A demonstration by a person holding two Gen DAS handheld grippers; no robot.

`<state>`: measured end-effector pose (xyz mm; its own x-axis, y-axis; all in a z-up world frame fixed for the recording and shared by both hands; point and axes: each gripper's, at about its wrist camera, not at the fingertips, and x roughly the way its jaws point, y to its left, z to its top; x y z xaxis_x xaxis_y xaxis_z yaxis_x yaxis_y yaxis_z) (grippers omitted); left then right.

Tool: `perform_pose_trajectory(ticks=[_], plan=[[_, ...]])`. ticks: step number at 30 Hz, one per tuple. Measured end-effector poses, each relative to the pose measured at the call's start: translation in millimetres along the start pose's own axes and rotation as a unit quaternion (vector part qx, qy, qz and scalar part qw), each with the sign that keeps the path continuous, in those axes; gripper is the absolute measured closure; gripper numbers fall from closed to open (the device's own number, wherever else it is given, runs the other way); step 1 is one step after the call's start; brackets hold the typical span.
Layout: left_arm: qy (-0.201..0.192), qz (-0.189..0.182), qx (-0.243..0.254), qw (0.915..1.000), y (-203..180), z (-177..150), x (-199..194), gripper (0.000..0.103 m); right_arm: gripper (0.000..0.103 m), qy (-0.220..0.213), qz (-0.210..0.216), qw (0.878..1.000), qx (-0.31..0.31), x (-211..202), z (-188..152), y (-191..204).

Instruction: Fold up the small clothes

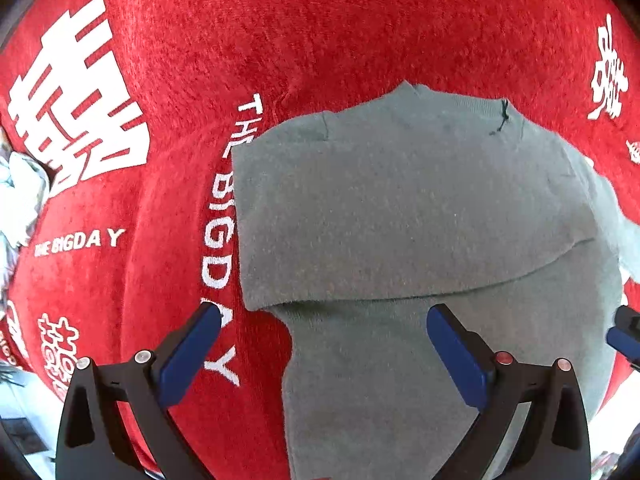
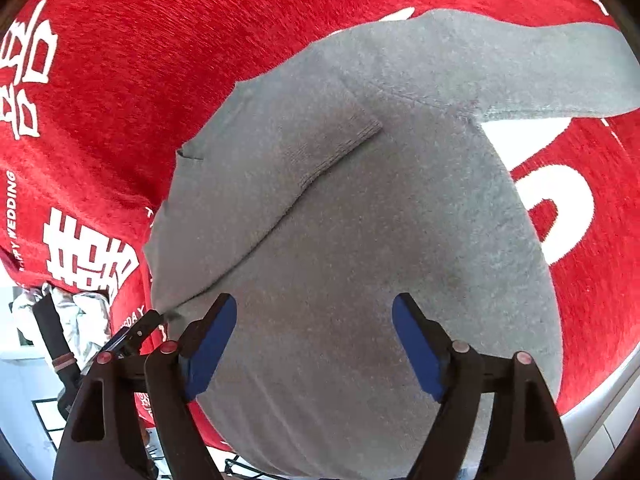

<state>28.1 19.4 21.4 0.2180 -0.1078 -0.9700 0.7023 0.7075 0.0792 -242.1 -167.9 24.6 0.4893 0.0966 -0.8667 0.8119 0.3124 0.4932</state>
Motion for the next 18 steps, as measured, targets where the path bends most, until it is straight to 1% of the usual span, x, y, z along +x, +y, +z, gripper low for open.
perform_pose_trajectory(ticks=[9, 15, 18], plan=[[-0.003, 0.007, 0.026, 0.9996, -24, -4, -9, 0.000, 0.019, 0.001, 0.000, 1.000, 0.011, -7, -5, -13], [0.012, 0.007, 0.041, 0.9991, -49, -6, -2, 0.000, 0.019, 0.011, 0.001, 1.000, 0.023, -12, 1, -39], [0.017, 0.007, 0.043, 0.9989, -66, -5, 0, 0.000, 0.019, 0.008, -0.001, 0.999, 0.031, -21, 10, -60]])
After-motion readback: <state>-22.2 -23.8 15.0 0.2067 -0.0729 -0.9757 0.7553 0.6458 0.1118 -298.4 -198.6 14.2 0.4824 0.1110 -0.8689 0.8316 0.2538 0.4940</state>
